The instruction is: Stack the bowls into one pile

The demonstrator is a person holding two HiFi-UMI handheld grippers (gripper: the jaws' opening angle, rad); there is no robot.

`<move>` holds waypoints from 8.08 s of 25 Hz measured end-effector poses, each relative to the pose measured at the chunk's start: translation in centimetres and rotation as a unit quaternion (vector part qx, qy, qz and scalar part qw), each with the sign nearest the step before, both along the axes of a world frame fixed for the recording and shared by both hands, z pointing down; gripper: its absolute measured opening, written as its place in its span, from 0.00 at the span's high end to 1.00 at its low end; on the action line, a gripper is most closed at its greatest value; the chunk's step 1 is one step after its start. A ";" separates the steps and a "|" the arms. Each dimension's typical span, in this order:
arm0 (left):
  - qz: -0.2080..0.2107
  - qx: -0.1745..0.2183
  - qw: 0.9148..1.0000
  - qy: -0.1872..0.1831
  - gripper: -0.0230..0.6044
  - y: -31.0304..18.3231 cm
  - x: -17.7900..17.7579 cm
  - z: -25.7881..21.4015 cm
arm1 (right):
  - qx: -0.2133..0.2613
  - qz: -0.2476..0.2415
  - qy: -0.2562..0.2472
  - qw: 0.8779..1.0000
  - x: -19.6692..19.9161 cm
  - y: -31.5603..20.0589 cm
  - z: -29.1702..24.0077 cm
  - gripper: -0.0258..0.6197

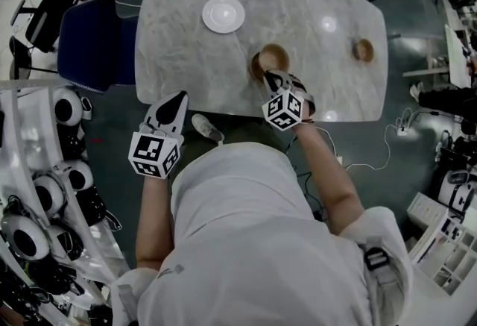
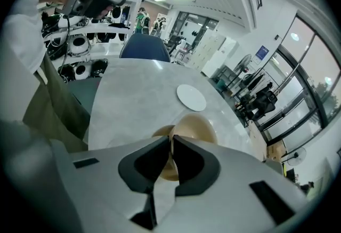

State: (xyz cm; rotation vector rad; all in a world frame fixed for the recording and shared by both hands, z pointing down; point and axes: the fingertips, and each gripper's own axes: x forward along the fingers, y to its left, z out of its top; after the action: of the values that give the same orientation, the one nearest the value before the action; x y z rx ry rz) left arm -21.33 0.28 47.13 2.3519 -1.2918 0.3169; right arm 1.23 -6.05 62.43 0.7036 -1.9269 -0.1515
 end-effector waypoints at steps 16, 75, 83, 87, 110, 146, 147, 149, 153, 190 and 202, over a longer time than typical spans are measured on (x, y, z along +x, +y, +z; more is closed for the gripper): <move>-0.008 -0.010 1.000 0.004 0.96 1.1 -2.2 1.0 | -0.046 0.009 0.015 0.999 -1.0 1.1 3.3 0.88; 0.059 -0.044 0.996 -0.041 0.96 -5.4 19.9 1.8 | 0.008 0.266 0.042 0.963 36.8 -6.9 3.0 0.76; 0.049 -0.061 0.996 -0.049 0.96 -5.8 23.2 2.7 | 0.013 0.290 0.059 0.955 42.9 -9.7 4.4 0.76; 0.040 -0.069 0.995 -0.054 0.96 -6.1 24.2 3.0 | 0.017 0.290 0.067 0.954 44.9 -11.2 5.0 0.76; 0.000 -0.091 0.994 -0.068 0.96 -6.3 25.4 4.0 | -0.002 0.243 0.122 0.962 47.3 -15.3 9.0 0.87; -0.014 -0.062 0.997 -0.041 0.96 -2.4 15.4 3.2 | 0.020 0.172 0.137 0.975 32.2 -11.9 4.4 0.92; -0.015 -0.061 0.997 -0.039 0.96 -2.2 14.8 3.1 | 0.021 0.168 0.138 0.976 31.3 -11.7 4.3 0.92; -0.018 -0.059 0.997 -0.035 0.96 -1.8 13.5 3.1 | 0.020 0.162 0.136 0.977 29.5 -11.2 4.1 0.92; -0.021 -0.057 0.998 -0.028 0.96 -1.1 11.0 3.1 | 0.010 0.162 0.114 0.980 25.7 -10.1 3.9 0.92; -0.027 -0.037 0.999 -0.009 0.96 4.5 -3.4 2.9 | -0.019 0.073 0.071 0.995 1.5 -1.2 2.9 0.92; -0.045 -0.043 0.998 -0.007 0.96 5.9 -5.0 3.3 | -0.051 0.051 0.062 0.995 -1.3 0.1 4.1 0.90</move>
State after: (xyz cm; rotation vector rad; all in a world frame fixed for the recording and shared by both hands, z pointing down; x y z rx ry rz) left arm -26.32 6.15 50.46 2.2167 -1.3594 0.3531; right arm -0.07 -5.91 66.55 0.7067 -1.7633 -0.0322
